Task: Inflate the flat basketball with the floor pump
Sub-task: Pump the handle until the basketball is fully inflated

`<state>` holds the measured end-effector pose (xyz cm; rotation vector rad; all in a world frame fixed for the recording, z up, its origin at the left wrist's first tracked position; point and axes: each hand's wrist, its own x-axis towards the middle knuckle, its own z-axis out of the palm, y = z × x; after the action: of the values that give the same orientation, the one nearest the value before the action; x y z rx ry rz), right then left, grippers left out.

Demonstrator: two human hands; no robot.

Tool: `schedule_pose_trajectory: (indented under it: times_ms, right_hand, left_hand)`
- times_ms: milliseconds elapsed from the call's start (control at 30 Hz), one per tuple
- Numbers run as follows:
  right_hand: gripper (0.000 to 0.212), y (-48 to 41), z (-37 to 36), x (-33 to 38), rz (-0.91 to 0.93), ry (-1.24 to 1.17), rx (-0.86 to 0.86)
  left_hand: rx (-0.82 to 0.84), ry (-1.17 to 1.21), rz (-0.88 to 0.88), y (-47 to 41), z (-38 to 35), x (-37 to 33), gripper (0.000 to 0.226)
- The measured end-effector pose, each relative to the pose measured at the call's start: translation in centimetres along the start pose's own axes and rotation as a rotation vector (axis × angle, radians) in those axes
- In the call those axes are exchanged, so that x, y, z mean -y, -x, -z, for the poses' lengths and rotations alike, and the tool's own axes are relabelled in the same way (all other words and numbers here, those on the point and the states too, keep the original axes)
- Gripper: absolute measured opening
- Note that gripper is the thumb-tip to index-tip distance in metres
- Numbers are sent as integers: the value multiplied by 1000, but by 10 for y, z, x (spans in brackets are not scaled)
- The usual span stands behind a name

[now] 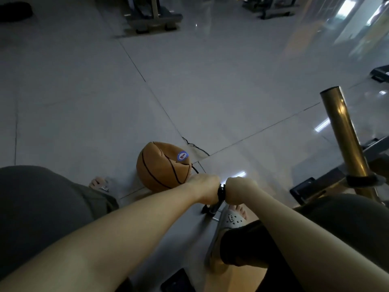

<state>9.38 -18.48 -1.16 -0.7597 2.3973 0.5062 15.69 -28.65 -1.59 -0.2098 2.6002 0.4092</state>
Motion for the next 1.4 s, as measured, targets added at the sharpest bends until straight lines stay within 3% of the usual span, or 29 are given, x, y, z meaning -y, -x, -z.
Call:
schedule_pose_trajectory:
  times_ms: [167,267,433,600,800,867,1000,1100,1200,1300,1400]
  right_hand:
    - [22,27,16,3,107,-28,117]
    - [22,55,65,-11,140,-95,107]
    - [11,81,131,-37,147,-270,4]
    - [17,39,59,-17,115,-74,104]
    - [25,-16,-7,1,-32,7,25]
    - [26,-19,-6,-2,-35,-15,-27]
    - [27,-4,-1,-4,29,-62,33]
    - [24,19,11,-1,97,-59,101]
    - [23,46,58,-17,153,-132,96]
    - [17,70,112,-33,166,-245,43]
    - [14,69,122,-35,151,-246,23]
  left_hand:
    - [114,-105,-17,21,17,-4,7]
    - [61,-94,-45,37,63,-12,22]
    - [-9,58,-108,46,137,-16,21]
    - [95,-17,-57,11,64,-8,13]
    - [32,-73,23,-17,1,-1,8]
    - [4,-69,4,-19,2,-1,7]
    - [49,-106,-2,-7,10,-5,3]
    - [131,-119,-12,11,16,-5,16]
    - [86,-100,-52,32,57,-11,9]
    - [16,-3,-78,47,117,-16,20]
    - [24,48,-84,44,132,-16,16]
